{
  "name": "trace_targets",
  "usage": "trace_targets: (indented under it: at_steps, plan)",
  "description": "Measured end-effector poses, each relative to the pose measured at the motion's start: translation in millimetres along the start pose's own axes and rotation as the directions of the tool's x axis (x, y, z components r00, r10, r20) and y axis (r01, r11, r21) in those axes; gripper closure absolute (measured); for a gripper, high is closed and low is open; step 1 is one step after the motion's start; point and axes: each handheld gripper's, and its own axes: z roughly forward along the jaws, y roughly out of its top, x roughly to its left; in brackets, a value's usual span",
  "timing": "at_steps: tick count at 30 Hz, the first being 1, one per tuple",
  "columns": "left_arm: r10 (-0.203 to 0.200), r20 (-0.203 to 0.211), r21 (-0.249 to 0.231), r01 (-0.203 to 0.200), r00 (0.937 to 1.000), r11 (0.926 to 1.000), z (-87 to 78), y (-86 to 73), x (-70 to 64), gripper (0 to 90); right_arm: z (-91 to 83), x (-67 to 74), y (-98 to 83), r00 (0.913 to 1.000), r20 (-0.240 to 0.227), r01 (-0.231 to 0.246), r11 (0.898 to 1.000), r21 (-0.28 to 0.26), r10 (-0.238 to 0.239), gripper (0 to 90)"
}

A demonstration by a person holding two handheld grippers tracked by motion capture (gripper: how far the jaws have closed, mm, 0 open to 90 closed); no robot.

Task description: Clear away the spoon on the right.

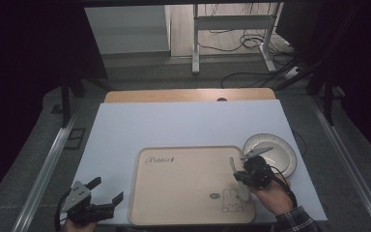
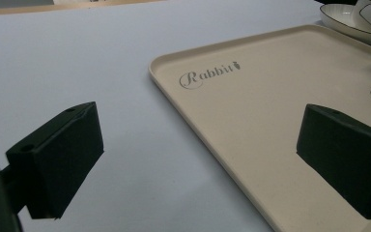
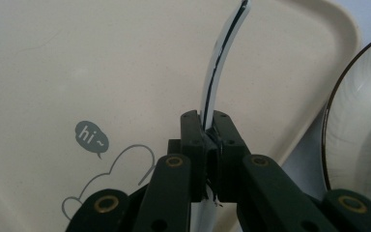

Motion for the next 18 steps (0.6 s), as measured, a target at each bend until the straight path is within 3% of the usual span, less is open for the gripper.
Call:
trace_targets:
  at_steps: [9,18]
  plan:
    - [0.001,0.000,0.001,-0.001,1.0000,1.0000,0.0,0.0,0.0,2.6,6.1,-1.7,0.9,0.9997,-0.001,-0.023,1.000,0.021,0.024,83.6]
    - [0.000,0.001,0.003,0.000,1.0000,1.0000,0.3,-0.1,-0.1,2.6,10.6,-3.7,-2.0,0.9995,0.025,-0.018,1.000,0.018,0.017,72.5]
